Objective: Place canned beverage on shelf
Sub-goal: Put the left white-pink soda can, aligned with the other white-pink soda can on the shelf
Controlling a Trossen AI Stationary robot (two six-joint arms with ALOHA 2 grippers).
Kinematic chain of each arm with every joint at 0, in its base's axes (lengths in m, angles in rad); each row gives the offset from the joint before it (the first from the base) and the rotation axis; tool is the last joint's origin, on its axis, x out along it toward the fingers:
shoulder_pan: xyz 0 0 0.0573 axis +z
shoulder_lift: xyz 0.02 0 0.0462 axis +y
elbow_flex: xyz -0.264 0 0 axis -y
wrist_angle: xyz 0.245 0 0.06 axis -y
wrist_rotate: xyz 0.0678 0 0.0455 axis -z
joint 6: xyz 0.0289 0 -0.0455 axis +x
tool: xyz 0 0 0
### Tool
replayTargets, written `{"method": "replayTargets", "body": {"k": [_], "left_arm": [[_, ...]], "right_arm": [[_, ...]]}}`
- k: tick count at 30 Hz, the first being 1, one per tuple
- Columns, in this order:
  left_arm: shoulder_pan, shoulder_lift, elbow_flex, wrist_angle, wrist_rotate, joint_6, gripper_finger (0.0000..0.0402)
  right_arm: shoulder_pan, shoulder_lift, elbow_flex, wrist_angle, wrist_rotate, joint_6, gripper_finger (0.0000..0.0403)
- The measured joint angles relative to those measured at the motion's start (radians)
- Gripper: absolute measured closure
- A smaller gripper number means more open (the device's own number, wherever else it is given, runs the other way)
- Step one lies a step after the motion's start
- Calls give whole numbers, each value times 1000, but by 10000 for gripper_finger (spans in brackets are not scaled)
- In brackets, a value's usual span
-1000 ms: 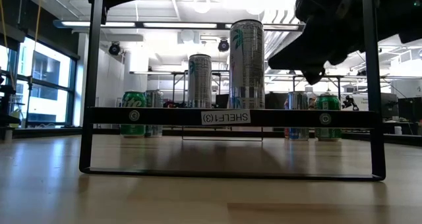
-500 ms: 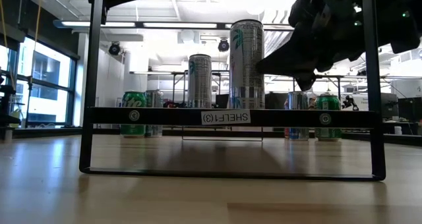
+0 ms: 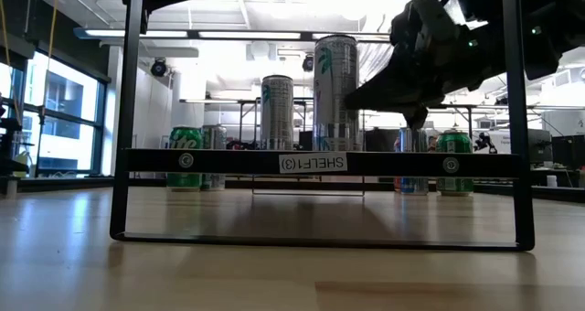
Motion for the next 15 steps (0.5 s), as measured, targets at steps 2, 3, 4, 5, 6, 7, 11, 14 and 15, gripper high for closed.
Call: {"method": "replayTargets", "body": {"k": [2,3,4,5,6,7,11,14,15], "left_arm": [[0,0,0,0,0,0,401],[0,0,0,0,0,0,401],[0,0,0,0,0,0,401],[0,0,0,0,0,0,401],[0,0,0,0,0,0,401],[0,0,0,0,0,0,401],[0,0,0,0,0,0,402],[0,0,0,0,0,1,401],[0,0,0,0,0,8,402]], "right_arm": [[-11,0,2,-1,-1,2,403],[-17,0,8,-4,-1,2,403],[-18,0,19,-5,-1,-2,403],[-21,0,33,-8,-1,-16,403],[-23,0,52,-23,-1,-32,403],[-23,0,72,-49,-1,-43,403],[-21,0,133,-161,-2,-60,403],[-18,0,141,-192,-2,-58,403],[-18,0,141,-192,-1,-58,403]]}}
